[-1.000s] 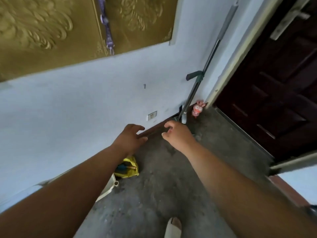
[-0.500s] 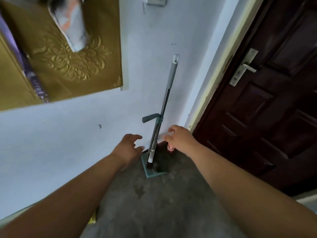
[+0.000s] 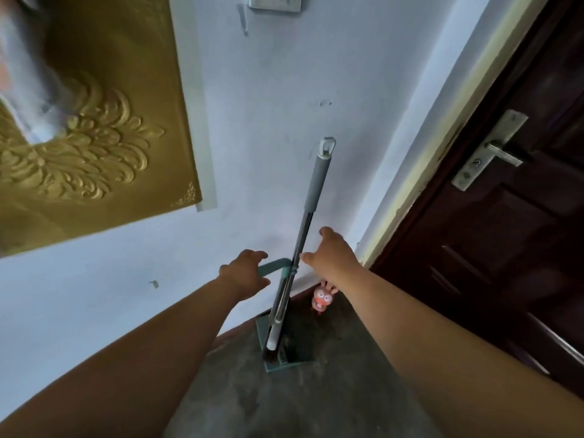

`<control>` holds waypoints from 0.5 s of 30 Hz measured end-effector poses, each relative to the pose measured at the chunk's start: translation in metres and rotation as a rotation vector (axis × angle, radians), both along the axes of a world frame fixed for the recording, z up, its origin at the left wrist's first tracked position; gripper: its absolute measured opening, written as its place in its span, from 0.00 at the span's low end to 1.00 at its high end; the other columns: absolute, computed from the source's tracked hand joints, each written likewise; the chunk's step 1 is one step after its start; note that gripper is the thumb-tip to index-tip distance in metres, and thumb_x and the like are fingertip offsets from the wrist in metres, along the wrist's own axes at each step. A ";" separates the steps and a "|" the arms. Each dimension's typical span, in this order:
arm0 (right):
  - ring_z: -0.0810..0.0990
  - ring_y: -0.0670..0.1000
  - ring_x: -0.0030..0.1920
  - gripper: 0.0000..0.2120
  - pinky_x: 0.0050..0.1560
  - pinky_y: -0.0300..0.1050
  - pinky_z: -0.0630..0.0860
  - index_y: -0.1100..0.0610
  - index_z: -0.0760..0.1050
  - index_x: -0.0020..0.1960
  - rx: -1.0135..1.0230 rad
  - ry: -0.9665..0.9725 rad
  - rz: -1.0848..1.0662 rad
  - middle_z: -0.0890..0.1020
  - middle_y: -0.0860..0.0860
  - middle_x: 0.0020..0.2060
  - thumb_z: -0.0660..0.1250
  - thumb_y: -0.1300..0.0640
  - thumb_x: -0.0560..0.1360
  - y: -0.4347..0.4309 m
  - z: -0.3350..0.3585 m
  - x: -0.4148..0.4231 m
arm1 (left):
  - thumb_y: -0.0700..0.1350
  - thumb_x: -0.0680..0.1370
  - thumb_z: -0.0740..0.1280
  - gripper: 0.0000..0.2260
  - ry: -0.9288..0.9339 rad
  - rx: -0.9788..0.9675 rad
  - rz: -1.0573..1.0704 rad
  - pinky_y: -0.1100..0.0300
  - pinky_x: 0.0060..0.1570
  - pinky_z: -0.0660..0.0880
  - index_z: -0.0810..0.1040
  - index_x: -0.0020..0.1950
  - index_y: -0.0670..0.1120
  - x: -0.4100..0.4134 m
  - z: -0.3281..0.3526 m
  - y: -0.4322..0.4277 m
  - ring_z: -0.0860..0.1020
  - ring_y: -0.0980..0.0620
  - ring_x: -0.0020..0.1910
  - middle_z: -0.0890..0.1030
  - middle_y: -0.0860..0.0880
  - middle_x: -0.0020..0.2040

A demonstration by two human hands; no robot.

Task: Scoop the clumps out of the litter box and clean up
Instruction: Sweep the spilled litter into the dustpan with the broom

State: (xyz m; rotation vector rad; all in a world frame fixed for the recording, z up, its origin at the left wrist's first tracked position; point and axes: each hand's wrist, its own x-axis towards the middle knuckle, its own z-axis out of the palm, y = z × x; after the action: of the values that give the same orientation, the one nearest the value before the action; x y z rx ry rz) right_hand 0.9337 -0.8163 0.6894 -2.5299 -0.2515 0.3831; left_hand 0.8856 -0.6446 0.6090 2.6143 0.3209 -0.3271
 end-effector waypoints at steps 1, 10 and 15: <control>0.74 0.56 0.62 0.30 0.54 0.43 0.73 0.57 0.60 0.71 0.017 0.002 -0.012 0.69 0.55 0.67 0.69 0.52 0.74 0.006 -0.002 0.019 | 0.53 0.76 0.67 0.28 0.031 0.033 -0.012 0.48 0.65 0.65 0.62 0.74 0.54 0.018 -0.005 0.001 0.71 0.47 0.67 0.65 0.49 0.72; 0.80 0.52 0.44 0.24 0.39 0.39 0.79 0.53 0.66 0.65 0.462 0.351 -0.155 0.76 0.54 0.55 0.71 0.55 0.73 0.038 -0.043 0.106 | 0.52 0.76 0.65 0.25 0.255 0.137 -0.115 0.50 0.59 0.69 0.64 0.72 0.50 0.089 -0.065 0.001 0.74 0.44 0.61 0.72 0.46 0.64; 0.79 0.50 0.36 0.12 0.41 0.41 0.79 0.60 0.73 0.54 0.518 0.481 -0.173 0.78 0.55 0.42 0.67 0.53 0.76 0.032 -0.066 0.104 | 0.51 0.76 0.64 0.19 0.248 0.061 -0.066 0.53 0.56 0.74 0.70 0.66 0.47 0.087 -0.084 -0.010 0.76 0.44 0.57 0.72 0.44 0.60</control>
State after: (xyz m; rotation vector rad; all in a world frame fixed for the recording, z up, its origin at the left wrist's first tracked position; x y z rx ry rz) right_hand 1.0377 -0.7843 0.6231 -1.8694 0.0530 0.7339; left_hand 0.9726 -0.6544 0.5255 2.6504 0.3323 -0.6764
